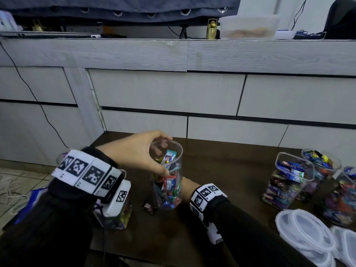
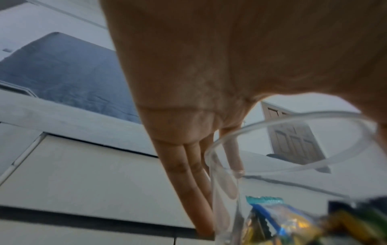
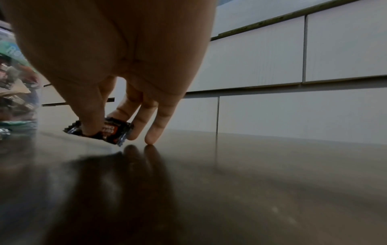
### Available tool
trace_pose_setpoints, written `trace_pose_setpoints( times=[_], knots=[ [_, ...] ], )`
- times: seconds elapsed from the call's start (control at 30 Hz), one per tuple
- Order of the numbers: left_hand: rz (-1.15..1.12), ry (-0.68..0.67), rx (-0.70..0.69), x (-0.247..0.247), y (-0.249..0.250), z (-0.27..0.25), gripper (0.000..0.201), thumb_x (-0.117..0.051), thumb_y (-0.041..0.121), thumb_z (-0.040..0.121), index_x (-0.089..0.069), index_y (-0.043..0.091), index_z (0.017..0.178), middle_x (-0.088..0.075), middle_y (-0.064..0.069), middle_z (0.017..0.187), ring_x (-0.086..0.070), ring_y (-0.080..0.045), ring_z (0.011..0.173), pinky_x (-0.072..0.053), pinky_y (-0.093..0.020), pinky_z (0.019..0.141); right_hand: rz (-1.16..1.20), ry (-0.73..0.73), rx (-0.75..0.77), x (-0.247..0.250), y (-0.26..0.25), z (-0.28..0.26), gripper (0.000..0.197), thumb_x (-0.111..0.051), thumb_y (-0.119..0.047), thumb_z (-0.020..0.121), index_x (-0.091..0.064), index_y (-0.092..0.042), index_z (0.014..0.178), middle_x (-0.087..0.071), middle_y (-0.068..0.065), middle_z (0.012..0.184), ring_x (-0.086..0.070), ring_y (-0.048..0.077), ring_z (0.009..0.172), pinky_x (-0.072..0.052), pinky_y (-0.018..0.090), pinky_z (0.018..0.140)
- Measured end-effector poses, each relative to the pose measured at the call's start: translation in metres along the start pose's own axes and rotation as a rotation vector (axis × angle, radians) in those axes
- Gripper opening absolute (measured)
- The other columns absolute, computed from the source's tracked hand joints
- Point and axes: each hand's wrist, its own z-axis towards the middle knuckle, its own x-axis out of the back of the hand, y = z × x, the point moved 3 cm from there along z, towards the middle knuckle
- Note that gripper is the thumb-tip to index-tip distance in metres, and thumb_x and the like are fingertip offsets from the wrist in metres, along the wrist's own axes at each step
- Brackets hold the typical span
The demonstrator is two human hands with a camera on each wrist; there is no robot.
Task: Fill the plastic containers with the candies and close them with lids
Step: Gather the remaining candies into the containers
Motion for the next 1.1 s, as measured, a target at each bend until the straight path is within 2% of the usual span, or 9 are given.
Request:
trace_pose_setpoints(
  times=[0.07,0.2,0.33,0.43,0.53,0.67,0.83,0.97,1.1],
  knots=[
    [0.007,0.03,-0.002,0.012,0.003,0.005,0.078,-0.088,0.032,0.066,-0.044,0.034,0.13,-0.057,0.016,0.119,-0.061,-0.004,0.103,-0.057,-0.025,0.083,-0.177,-0.015,0.01,-0.003,0.006,-0.002,0.03,-0.056,-0.017,0.093,-0.057,-0.01,0.122,-0.058,0.012,0.124,-0.056,0.031,0.113,-0.048,0.044,0.097],
    [0.064,0.128,-0.013,0.022,0.006,0.022,0.078,-0.086,0.036,0.066,-0.042,0.036,0.131,-0.048,0.02,0.114,-0.057,-0.003,0.099,-0.053,-0.019,0.075,-0.314,-0.014,0.175,-0.015,0.005,-0.01,0.05,-0.053,-0.012,0.093,-0.04,-0.021,0.141,-0.035,0.009,0.146,-0.037,0.026,0.132,-0.033,0.04,0.111],
    [0.08,0.186,0.007,0.013,0.0,0.038,0.086,-0.086,0.033,0.067,-0.04,0.027,0.139,-0.047,0.009,0.121,-0.055,-0.002,0.098,-0.051,-0.019,0.074,-0.527,-0.105,0.314,-0.033,-0.018,-0.011,0.065,-0.048,-0.01,0.095,-0.021,-0.035,0.149,-0.017,0.007,0.157,-0.027,0.033,0.137,-0.033,0.049,0.109],
    [0.083,0.187,0.032,0.002,-0.008,0.046,0.087,-0.088,0.03,0.066,-0.041,0.023,0.139,-0.049,0.004,0.125,-0.058,-0.008,0.102,-0.054,-0.025,0.081,-0.711,-0.263,0.295,-0.043,-0.028,-0.014,0.071,-0.047,-0.006,0.095,-0.015,-0.038,0.15,-0.003,-0.001,0.161,-0.017,0.036,0.143,-0.03,0.052,0.11],
    [0.092,0.157,0.045,-0.009,-0.015,0.05,0.087,-0.087,0.03,0.067,-0.04,0.021,0.14,-0.052,0.003,0.125,-0.057,-0.011,0.106,-0.053,-0.023,0.08,-0.801,-0.312,0.286,-0.044,-0.03,-0.02,0.066,-0.045,-0.006,0.096,-0.02,-0.033,0.15,-0.007,0.0,0.161,-0.013,0.034,0.145,-0.027,0.051,0.113],
    [0.095,0.143,0.056,-0.019,-0.021,0.054,0.088,-0.088,0.032,0.066,-0.041,0.02,0.14,-0.054,0.004,0.125,-0.057,-0.01,0.105,-0.052,-0.025,0.084,-0.785,-0.31,0.252,-0.028,-0.018,-0.034,0.056,-0.043,-0.004,0.098,-0.031,-0.025,0.148,-0.016,0.008,0.158,-0.021,0.032,0.143,-0.026,0.046,0.114],
    [0.108,0.126,0.08,-0.03,-0.027,0.059,0.09,-0.088,0.033,0.065,-0.041,0.02,0.14,-0.051,0.006,0.122,-0.056,-0.011,0.105,-0.051,-0.024,0.083,-0.706,-0.202,0.172,-0.009,0.009,-0.054,0.038,-0.048,-0.034,0.098,-0.056,-0.016,0.13,-0.047,0.006,0.141,-0.042,0.027,0.13,-0.034,0.034,0.106],
    [0.142,0.081,0.083,-0.044,-0.026,0.064,0.09,-0.089,0.033,0.064,-0.041,0.021,0.14,-0.051,0.001,0.125,-0.054,-0.013,0.109,-0.052,-0.032,0.094,-0.648,-0.096,-0.012,0.018,0.042,-0.074,0.029,-0.049,-0.019,0.096,-0.062,-0.006,0.119,-0.055,0.014,0.125,-0.054,0.031,0.117,-0.043,0.037,0.1],
    [0.179,-0.009,0.075,-0.059,-0.019,0.068,0.091,-0.087,0.035,0.065,-0.039,0.022,0.141,-0.049,0.001,0.127,-0.052,-0.013,0.114,-0.051,-0.034,0.097,-0.486,-0.022,-0.194,0.044,0.07,-0.089,0.029,-0.053,-0.009,0.092,-0.064,-0.012,0.119,-0.055,0.013,0.126,-0.055,0.029,0.116,-0.043,0.035,0.101]
  ],
)
